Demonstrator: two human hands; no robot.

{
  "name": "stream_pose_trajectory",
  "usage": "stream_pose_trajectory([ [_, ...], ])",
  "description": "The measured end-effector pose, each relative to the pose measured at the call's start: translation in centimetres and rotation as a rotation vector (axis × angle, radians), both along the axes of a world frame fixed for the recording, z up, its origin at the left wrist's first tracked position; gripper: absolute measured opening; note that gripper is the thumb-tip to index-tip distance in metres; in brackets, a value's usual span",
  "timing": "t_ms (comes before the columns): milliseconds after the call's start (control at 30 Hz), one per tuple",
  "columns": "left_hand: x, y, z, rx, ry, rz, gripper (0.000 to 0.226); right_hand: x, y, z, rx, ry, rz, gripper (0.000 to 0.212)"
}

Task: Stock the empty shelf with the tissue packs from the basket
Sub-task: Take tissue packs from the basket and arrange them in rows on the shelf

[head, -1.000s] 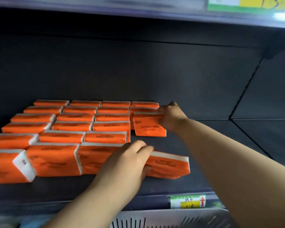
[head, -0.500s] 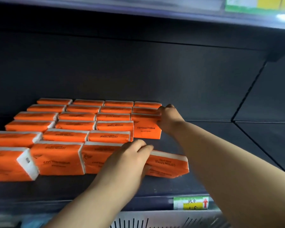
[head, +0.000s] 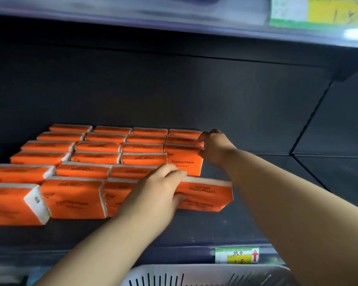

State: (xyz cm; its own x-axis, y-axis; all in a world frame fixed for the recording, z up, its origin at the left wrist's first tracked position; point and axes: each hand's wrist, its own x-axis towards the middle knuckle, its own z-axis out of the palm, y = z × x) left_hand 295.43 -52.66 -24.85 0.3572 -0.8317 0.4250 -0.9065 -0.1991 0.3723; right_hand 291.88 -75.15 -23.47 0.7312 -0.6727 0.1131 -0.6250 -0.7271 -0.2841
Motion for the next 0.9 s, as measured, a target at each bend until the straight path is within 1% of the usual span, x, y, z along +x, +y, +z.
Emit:
stream_pose_trajectory([
  [100, 0.9, -2.0, 1.0, -0.005, 0.005, 0.027, 0.039, -0.9, -0.4, 1.2, -0.012, -0.042, 0.006, 0.045],
  [233, 2.6, -5.2, 1.9, 0.153, -0.046, 0.074, 0.033, -2.2, -1.1, 2.2, -0.04, -0.085, -0.001, 0.039],
  [333, 3.1, -7.1, 2.1, 0.287, -0.161, 0.107, 0.029, -3.1, -1.6, 2.3, -0.057, -0.081, -0.022, 0.04],
  [433, 3.0, -8.5, 2.1, 0.345, -0.323, 0.162, 0.025, -3.4, -1.7, 1.5, -0.025, -0.074, -0.02, 0.043],
  [500, 3.3, -9.2, 1.8, 0.395, -0.446, 0.194, 0.025, -3.4, -1.4, 0.7, 0.005, -0.062, -0.016, 0.046],
  [567, 3.7, -9.5, 1.3, 0.473, -0.518, 0.218, 0.029, -3.2, -1.1, 0.0, 0.02, -0.049, -0.002, 0.046],
  [667, 4.2, -9.6, 0.9, 0.543, -0.531, 0.239, 0.036, -3.0, -0.5, -0.6, 0.033, -0.035, 0.016, 0.04],
  [800, 4.6, -9.8, 0.9, 0.558, -0.532, 0.228, 0.037, -3.0, -0.2, -1.3, 0.033, -0.007, 0.028, 0.034],
  [900, 4.8, -9.9, 1.0, 0.577, -0.519, 0.234, 0.037, -3.0, 0.2, -1.6, 0.047, 0.0, 0.023, 0.034],
])
